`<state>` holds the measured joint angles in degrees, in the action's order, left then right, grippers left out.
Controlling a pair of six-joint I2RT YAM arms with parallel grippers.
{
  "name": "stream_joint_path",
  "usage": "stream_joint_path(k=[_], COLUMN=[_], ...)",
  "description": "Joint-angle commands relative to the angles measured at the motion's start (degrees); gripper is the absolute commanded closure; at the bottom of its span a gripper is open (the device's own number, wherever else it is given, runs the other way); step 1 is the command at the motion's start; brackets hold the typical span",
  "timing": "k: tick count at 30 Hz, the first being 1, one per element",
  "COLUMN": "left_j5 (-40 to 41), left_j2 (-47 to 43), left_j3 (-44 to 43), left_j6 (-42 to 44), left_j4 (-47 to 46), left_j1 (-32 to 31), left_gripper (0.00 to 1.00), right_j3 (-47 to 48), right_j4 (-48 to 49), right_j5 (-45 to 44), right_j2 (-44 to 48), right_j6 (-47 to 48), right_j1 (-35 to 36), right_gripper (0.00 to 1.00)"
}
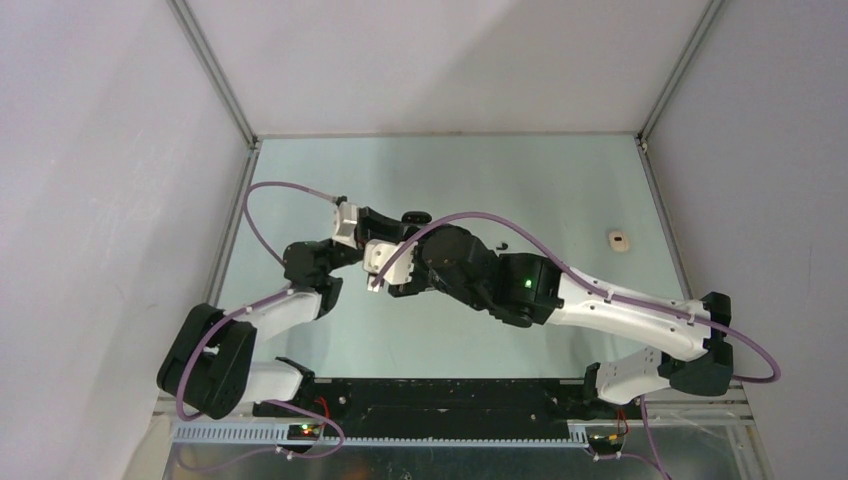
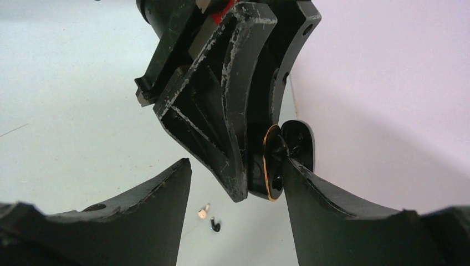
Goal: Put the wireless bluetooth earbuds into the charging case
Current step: Place the earbud in the charging case.
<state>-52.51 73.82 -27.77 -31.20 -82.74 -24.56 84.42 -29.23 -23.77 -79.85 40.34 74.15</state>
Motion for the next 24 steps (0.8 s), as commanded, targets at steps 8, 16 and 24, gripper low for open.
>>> stream_joint_path(k=[8,16,24], left_j5=[1.66,-0.64,-5.06], left_j2=[-1.66,-2.28,-3.14], left_j3=[-0.7,-0.65,-1.04], left_j6=[0.12,1.41,1.9], left_j4=[-4.54,-4.27,-4.53], left_j1=[0.43,0.47,0.43], left_gripper=[1.0,1.0,1.0], right_j3=[3.4,11.48,4.46], right_j4=[-5.47,-15.43,-11.13], right_j5=[4.98,30.4,38.24], right_j2=[3.21,9.33,14.48], right_j6=[-1.39,-7.97,-8.29], right_j1=[-1.6,-12.69,-20.29], right_gripper=[0.32,0.31,0.29])
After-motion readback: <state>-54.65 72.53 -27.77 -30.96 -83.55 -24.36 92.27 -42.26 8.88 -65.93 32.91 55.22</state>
